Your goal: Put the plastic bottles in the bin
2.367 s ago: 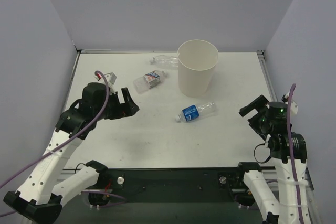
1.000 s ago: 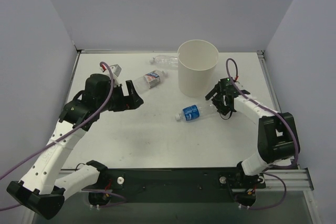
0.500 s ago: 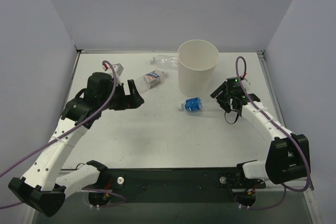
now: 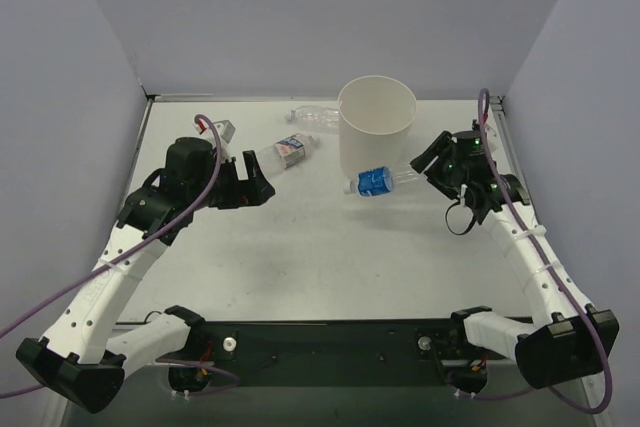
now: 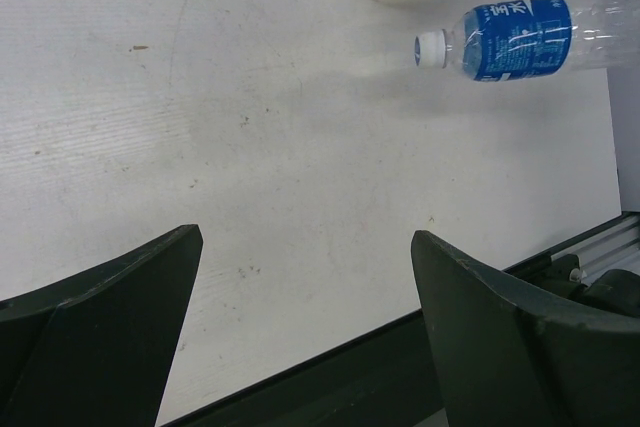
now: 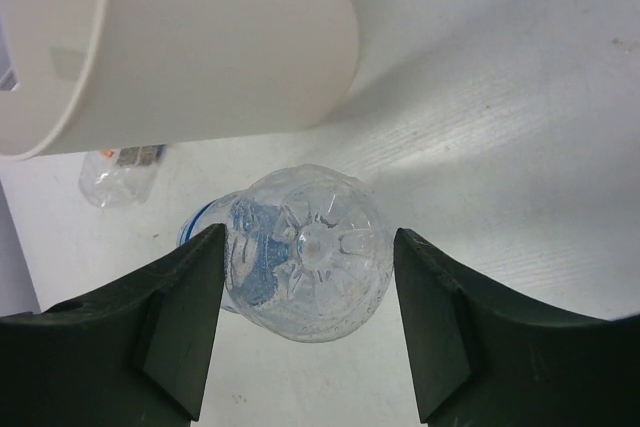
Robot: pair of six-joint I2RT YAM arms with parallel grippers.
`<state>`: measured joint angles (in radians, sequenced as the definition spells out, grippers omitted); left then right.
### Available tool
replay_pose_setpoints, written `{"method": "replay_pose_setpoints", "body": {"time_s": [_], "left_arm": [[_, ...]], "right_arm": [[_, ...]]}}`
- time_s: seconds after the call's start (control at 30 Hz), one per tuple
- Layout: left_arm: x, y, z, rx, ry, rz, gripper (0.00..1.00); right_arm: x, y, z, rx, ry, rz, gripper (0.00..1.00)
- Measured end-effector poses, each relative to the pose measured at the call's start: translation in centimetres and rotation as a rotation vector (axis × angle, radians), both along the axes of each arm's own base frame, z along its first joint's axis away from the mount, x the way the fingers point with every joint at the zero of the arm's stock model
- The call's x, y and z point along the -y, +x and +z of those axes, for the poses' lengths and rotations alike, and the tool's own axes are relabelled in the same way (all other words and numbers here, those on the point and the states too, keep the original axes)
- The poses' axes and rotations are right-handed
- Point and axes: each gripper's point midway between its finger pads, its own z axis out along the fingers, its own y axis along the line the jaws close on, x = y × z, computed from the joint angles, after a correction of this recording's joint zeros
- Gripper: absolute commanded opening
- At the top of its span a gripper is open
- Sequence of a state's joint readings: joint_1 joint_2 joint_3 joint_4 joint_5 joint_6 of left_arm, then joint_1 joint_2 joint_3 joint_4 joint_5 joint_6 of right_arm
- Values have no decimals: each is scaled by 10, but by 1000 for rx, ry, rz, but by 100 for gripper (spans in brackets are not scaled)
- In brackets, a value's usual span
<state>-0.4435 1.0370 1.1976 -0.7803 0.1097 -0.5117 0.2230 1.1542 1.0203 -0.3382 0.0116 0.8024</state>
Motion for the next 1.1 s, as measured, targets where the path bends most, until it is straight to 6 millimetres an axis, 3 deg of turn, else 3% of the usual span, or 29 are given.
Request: {"method": "replay_pose_setpoints", "body": {"time_s": [0.17, 0.37, 0.53, 0.67, 0.87, 1.1], "left_arm": [[1, 0, 1, 1, -3, -3, 97], [2, -1, 3, 7, -14, -3, 97], [3, -2, 6, 12, -30, -8, 97], [6, -2, 8, 9, -49, -10, 98], [8, 0, 4, -7, -48, -15, 97], [13, 17, -4, -60, 2, -14, 97]], "right_arm": [[-7, -4, 41, 62, 6, 73, 50], [-13, -7, 112, 204, 2, 155, 49], [-10, -6, 171, 333, -27, 175, 47], [-2, 2, 204, 403, -65, 151, 47], [11, 32, 219, 414, -151, 94, 45], [19, 83, 197, 336, -281, 69, 47]]}}
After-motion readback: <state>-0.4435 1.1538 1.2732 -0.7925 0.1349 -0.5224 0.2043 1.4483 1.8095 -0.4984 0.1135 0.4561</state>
